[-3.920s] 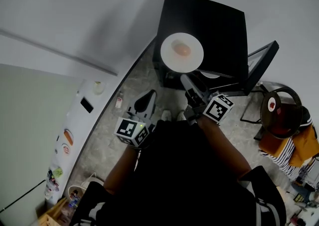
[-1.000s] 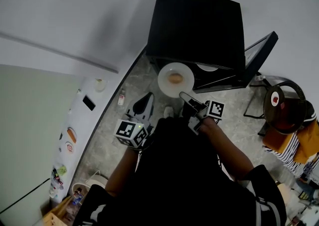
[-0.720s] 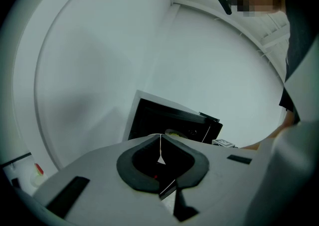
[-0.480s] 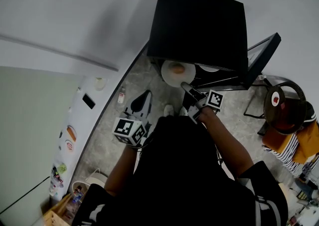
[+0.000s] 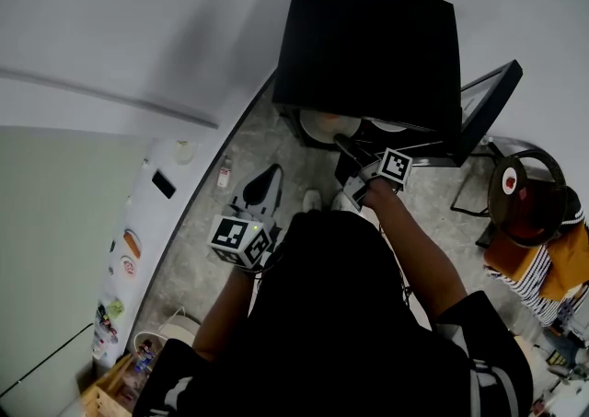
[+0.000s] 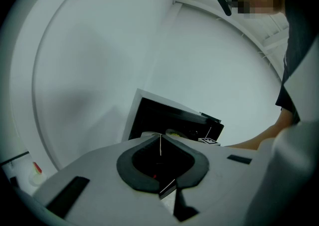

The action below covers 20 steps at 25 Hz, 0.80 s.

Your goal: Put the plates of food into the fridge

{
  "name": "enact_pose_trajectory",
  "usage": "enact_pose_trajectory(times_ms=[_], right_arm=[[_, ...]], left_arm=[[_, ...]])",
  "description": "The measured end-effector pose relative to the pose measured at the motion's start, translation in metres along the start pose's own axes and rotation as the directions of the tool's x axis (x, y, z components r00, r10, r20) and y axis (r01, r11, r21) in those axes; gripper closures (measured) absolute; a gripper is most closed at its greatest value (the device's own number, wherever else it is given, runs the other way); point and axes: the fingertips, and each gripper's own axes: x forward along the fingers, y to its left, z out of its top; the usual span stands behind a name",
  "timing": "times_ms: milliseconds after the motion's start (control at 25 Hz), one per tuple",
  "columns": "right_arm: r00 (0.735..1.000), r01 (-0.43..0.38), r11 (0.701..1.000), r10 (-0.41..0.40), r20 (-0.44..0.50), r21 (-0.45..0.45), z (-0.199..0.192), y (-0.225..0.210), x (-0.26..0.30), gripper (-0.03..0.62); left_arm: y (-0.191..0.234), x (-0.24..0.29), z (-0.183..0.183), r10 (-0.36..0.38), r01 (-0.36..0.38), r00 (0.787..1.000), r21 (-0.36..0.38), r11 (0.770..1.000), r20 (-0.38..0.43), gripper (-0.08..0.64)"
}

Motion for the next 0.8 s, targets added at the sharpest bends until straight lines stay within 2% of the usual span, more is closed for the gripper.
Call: enact_pose_trajectory(times_ms=[520, 800], right_arm=[[0.993, 0.066, 0.997, -0.069, 0.094, 0.036, 0.025, -0.008, 0.021, 0.557], [0.975, 0.142, 0.988, -0.15, 0.164, 0.061, 0.034, -0.002, 0.026, 0.558]], left_arm=[[0.002, -0.004, -0.004, 0.006, -0.006, 1.0, -0.008, 1.0, -0.015, 0.537], [0.002, -0.004, -0.007, 0.006, -0.007, 1.0, -0.019, 1.0, -0.021, 0.535]])
